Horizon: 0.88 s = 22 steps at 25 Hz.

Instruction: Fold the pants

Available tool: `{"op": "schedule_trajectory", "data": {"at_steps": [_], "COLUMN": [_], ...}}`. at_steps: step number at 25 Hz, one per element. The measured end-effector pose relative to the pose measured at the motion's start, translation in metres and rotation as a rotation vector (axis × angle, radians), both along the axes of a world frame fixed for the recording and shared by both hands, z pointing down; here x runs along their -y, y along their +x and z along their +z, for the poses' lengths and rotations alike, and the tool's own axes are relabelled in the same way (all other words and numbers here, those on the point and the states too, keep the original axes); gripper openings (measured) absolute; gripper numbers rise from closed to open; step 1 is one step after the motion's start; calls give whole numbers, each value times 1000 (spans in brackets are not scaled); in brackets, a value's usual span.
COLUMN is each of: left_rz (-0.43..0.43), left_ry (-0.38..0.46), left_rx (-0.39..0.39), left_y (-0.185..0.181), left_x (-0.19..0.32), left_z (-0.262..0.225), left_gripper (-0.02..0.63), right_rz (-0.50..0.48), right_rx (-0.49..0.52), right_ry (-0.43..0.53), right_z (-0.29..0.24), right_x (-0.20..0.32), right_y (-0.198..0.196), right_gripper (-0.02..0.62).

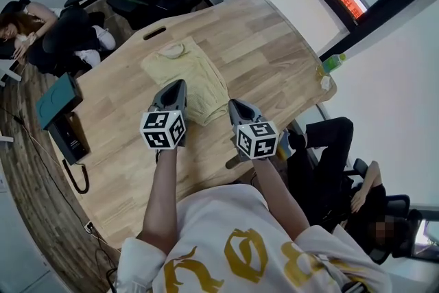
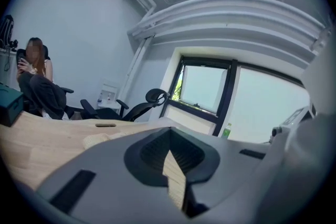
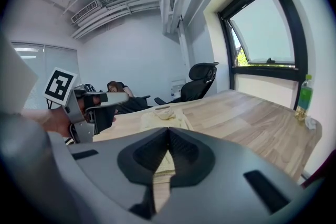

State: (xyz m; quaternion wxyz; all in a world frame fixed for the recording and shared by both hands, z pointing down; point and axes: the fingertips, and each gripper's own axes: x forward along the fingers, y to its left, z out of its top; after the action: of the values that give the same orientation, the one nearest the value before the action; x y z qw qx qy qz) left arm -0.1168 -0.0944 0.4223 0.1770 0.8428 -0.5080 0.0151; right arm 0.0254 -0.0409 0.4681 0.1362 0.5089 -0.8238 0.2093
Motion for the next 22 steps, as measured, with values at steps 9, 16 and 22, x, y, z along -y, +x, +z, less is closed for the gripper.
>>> {"op": "schedule_trajectory", "data": {"at_steps": [9,16,22], "left_rz": [7,-32,-71], "left_ry": [14,10,-30], "left_rx": [-30,4,36], "left_y": [2,-3,-3], "left_x": [-16,-18,-22], "left_z": [4,5,19], "left_gripper": [6,6,6], "right_rz": [-12,-104,-217], "right_rx": [52,4,37], "right_ry": [-20,-18,-35], "right_z": [-6,2,14], "right_x": [-21,-17,-5], "right_y": [5,-2,-6], "right_gripper": [6,6,6]}}
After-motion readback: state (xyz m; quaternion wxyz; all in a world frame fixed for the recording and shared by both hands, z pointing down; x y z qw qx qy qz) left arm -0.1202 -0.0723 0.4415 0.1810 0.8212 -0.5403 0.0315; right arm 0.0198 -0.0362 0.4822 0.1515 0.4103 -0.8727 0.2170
